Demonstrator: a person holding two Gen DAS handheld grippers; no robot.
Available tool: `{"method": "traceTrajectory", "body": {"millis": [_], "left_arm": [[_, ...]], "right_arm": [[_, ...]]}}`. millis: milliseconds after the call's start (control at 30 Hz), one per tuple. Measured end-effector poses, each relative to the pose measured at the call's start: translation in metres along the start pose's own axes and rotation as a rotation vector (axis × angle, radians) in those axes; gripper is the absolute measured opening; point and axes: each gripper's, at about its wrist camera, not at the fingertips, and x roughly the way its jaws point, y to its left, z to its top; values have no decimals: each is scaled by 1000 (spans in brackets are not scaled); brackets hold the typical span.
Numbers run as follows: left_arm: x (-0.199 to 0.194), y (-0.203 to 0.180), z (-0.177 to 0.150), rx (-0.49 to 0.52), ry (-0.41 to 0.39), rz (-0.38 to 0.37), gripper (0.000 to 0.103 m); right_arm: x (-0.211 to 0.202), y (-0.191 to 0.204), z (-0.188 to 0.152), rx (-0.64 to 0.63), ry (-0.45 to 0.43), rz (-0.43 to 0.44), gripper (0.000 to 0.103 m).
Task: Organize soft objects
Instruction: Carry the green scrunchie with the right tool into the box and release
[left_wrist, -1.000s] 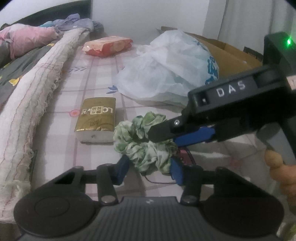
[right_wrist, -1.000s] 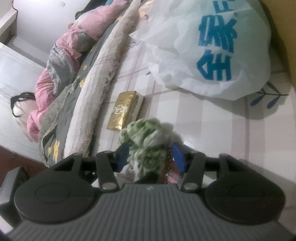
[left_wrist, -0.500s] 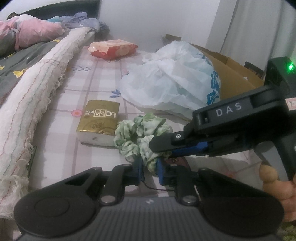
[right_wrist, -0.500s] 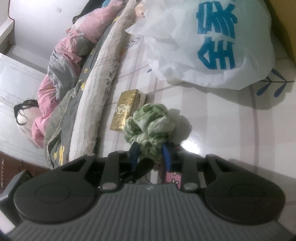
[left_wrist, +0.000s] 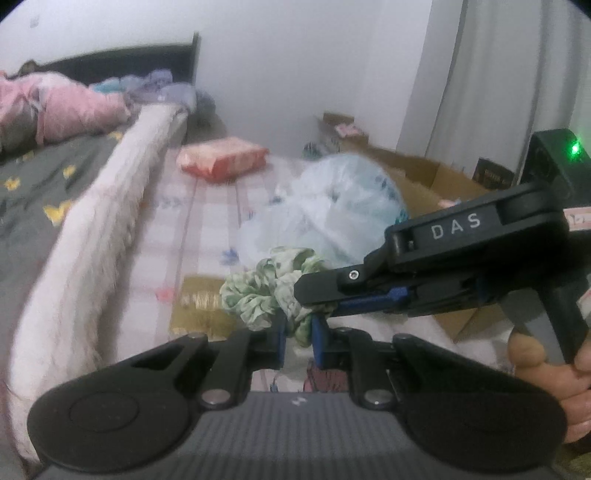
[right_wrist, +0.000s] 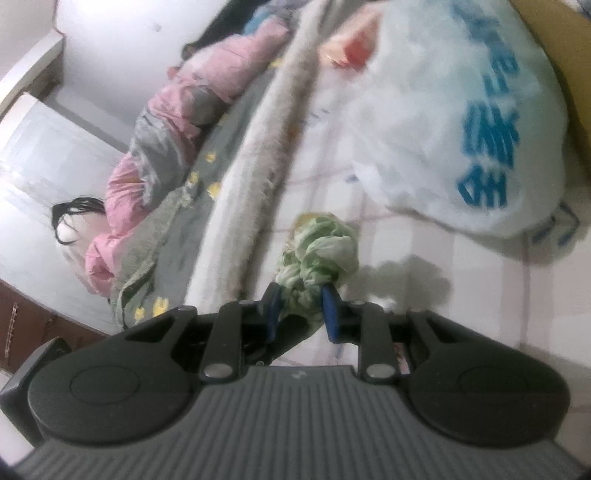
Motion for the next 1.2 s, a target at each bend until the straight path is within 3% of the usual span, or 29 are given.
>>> {"method": "traceTrajectory", "body": {"millis": [300, 567, 833, 1200], "left_arm": [[-19, -29, 42, 100, -111, -14, 15], [2, -92, 77, 226, -144, -160, 15], [56, -173, 101, 330, -97, -348, 15], [147, -253, 107, 378, 82, -487, 15]], "right_arm": [[-53, 30, 26, -91, -130, 51, 23], [-130, 11, 38, -72, -298, 5, 23], [-217, -54, 43, 4, -449, -113, 23], [-275, -147, 43, 116, -496, -271, 23]]}}
